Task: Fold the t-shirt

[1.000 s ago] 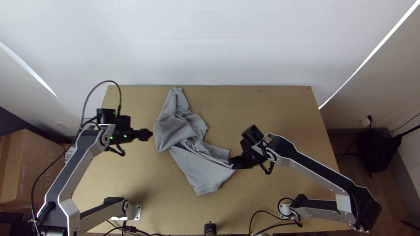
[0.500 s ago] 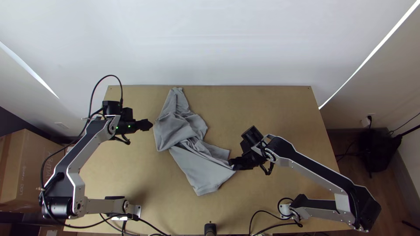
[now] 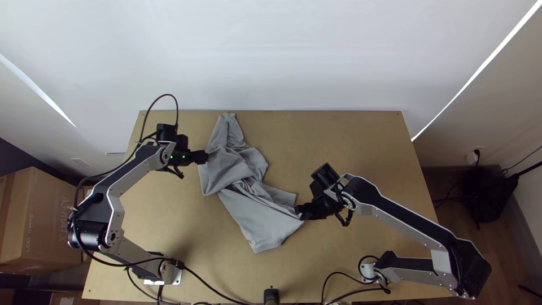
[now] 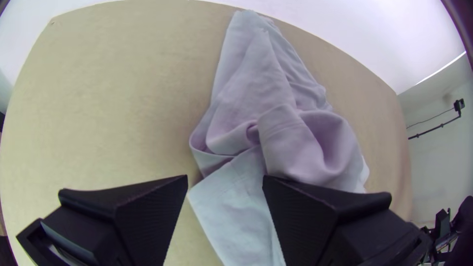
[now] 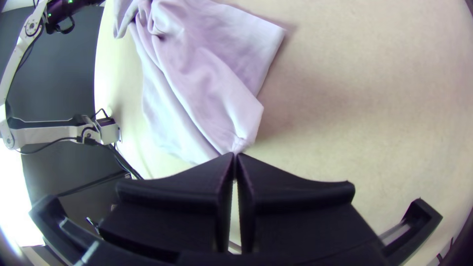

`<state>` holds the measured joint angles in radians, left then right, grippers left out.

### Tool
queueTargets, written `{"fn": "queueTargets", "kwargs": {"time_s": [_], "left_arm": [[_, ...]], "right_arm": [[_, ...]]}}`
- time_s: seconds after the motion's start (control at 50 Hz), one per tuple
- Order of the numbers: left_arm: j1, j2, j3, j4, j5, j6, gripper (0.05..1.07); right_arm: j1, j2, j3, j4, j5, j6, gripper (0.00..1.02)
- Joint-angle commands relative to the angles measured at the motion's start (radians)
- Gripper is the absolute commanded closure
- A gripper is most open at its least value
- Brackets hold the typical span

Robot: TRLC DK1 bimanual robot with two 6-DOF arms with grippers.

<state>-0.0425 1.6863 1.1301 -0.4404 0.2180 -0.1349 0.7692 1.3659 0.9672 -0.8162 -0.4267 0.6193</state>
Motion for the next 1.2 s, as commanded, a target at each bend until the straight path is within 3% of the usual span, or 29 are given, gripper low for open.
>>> {"fn": "queueTargets", "kwargs": {"time_s": [0.0,0.42,0.46,0.56,0.62,0.68,0.74,0.94,1.18], "left_arm": [[-0.033,0.039,0.030,0.016,-0.025,-0.012,0.33],[-0.094,0.076,0.045,0.028,-0.051,-0.022,0.34],[-0.094,0.073,0.045,0.029,-0.054,-0.023,0.43],[-0.094,0.044,0.020,0.074,-0.072,-0.032,0.78],[-0.094,0.030,0.013,0.080,-0.072,-0.032,0.86],[-0.089,0.018,0.007,0.080,-0.074,-0.031,0.87],[-0.083,-0.005,-0.009,0.091,-0.075,-0.028,1.05],[-0.040,-0.093,-0.024,0.091,-0.077,-0.023,1.05],[0.030,-0.217,0.014,0.032,-0.083,-0.049,1.05]], "right_arm": [[-0.010,0.019,-0.024,0.003,0.002,-0.004,1.00],[-0.024,0.021,-0.036,0.018,0.000,-0.003,1.00],[-0.024,0.021,-0.039,0.022,0.000,-0.003,1.00],[-0.024,0.019,-0.042,0.023,0.000,-0.003,1.00],[-0.028,0.018,-0.042,0.025,0.000,-0.003,1.00],[-0.036,0.018,-0.044,0.025,0.000,-0.003,1.00],[-0.050,0.015,-0.045,0.025,0.000,-0.003,1.00],[-0.157,-0.031,-0.045,0.026,0.002,-0.010,1.00],[-0.426,-0.131,-0.059,0.095,0.034,-0.013,1.00]]}}
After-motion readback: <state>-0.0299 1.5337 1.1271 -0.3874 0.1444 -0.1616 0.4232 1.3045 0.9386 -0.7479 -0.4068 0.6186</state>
